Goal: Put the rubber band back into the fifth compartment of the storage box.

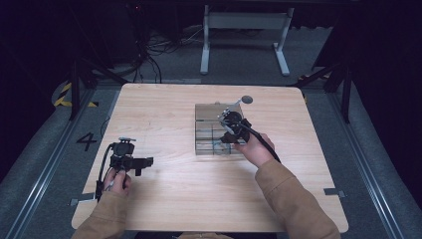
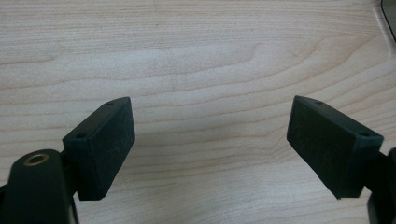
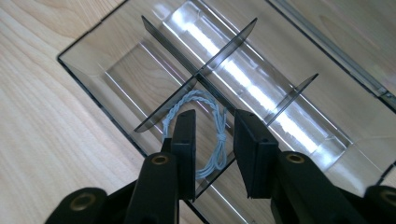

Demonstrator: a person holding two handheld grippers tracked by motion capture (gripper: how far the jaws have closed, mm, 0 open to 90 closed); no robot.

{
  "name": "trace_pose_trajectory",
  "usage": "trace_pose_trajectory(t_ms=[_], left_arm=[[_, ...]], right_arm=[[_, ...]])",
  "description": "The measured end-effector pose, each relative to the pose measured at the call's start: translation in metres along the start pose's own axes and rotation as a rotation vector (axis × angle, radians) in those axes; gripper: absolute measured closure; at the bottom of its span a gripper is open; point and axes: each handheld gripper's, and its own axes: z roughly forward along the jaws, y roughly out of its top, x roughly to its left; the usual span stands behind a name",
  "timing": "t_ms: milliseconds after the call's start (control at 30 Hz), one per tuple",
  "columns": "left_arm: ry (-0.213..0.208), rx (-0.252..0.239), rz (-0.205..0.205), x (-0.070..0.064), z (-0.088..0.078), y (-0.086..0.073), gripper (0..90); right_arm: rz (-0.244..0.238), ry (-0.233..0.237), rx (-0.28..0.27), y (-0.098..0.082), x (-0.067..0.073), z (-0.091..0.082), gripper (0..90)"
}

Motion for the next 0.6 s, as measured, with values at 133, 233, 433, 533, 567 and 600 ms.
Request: trace_pose_trajectory(t_ms=[133, 233, 433, 533, 567, 600], left_arm=[[0.001, 0.0, -0.006, 0.001, -0.001, -0.001, 16.0], [-0.001, -0.001, 0.0, 0.0, -0.001, 0.0, 16.0], [-0.003, 0.002, -0.001, -0.001, 0.0, 0.001, 16.0], [-0.005, -0.002, 0.001, -0.002, 0.001, 0.002, 16.0], [-0.005, 0.0, 0.004, -0.003, 0.001, 0.002, 16.0], [-0.003, 0.001, 0.006, -0.003, 0.002, 0.003, 16.0]], right_arm=[[0.014, 0.03, -0.038, -0.004, -0.004, -0.013, 69.1], [0.019, 0.039, -0.058, -0.007, -0.006, -0.021, 68.0], [0.013, 0.052, -0.094, -0.017, -0.011, -0.04, 66.0], [0.012, 0.055, -0.115, -0.023, -0.012, -0.05, 65.8], [0.011, 0.058, -0.121, -0.025, -0.012, -0.053, 65.8], [0.013, 0.059, -0.129, -0.028, -0.013, -0.057, 65.9]])
